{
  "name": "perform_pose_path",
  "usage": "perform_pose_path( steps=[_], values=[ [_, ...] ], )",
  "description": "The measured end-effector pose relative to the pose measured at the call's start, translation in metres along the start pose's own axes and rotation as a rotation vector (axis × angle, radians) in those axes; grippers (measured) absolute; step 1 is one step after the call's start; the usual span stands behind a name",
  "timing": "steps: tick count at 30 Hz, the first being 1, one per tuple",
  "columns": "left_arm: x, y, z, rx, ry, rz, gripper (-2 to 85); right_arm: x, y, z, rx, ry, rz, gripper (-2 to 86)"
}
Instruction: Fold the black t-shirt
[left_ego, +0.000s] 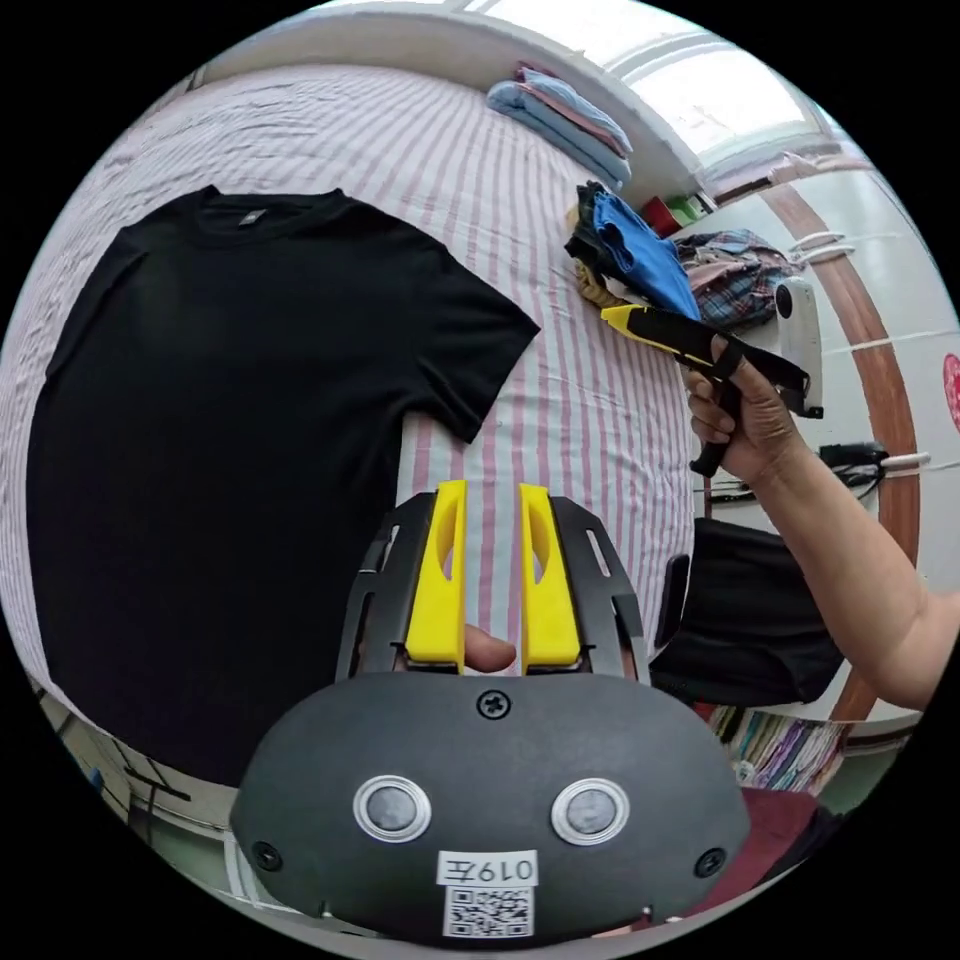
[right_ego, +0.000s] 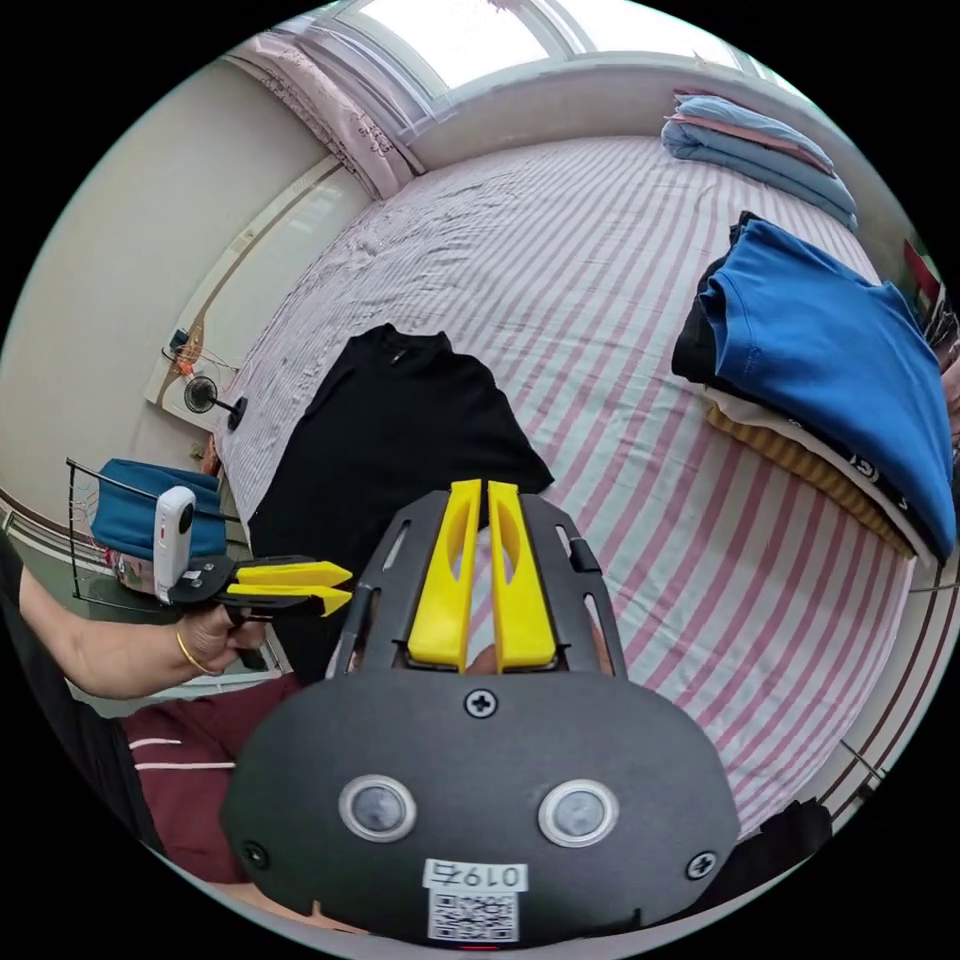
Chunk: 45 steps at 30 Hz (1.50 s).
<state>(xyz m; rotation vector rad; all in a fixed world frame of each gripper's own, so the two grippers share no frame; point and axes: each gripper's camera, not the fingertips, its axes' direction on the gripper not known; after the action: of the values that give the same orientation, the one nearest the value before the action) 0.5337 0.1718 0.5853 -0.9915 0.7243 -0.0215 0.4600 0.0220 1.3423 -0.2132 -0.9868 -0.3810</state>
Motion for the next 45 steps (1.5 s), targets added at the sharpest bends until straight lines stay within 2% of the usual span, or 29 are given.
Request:
perform_pose_path(
  steps=[5, 8, 14, 24, 29, 32, 36, 40, 45],
  values=[
    [0.020, 0.001, 0.040, 0.071, 0.057, -0.227, 7.0, 0.028, -0.046, 0.049, -0.046, -0.034, -0.024, -0.4],
    [0.040, 0.004, 0.058, 0.110, 0.124, -0.276, 7.0, 0.032, -0.066, 0.071, -0.071, -0.049, -0.054, -0.6],
    [0.075, 0.009, 0.086, 0.137, 0.139, -0.391, 6.8, 0.033, -0.091, 0.104, -0.061, -0.118, -0.064, -0.6],
    [0.130, 0.019, 0.122, 0.177, 0.259, -0.439, 6.2, 0.052, -0.141, 0.143, -0.070, -0.209, 0.024, 0.4],
    [0.149, 0.032, 0.139, 0.203, 0.347, -0.493, 4.8, 0.038, -0.169, 0.168, -0.188, -0.224, -0.052, 4.8],
    [0.164, 0.034, 0.148, 0.181, 0.326, -0.470, 3.4, 0.033, -0.185, 0.182, -0.239, -0.224, -0.055, 6.6],
    [0.175, 0.039, 0.158, 0.178, 0.334, -0.494, 2.3, 0.029, -0.204, 0.190, -0.227, -0.207, -0.017, 4.3],
    [0.192, 0.044, 0.167, 0.173, 0.337, -0.468, 1.9, 0.035, -0.217, 0.177, -0.132, -0.224, 0.059, 3.8],
    [0.202, 0.054, 0.178, 0.170, 0.342, -0.480, 1.7, 0.025, -0.235, 0.186, -0.202, -0.234, 0.023, 5.2]
  ],
)
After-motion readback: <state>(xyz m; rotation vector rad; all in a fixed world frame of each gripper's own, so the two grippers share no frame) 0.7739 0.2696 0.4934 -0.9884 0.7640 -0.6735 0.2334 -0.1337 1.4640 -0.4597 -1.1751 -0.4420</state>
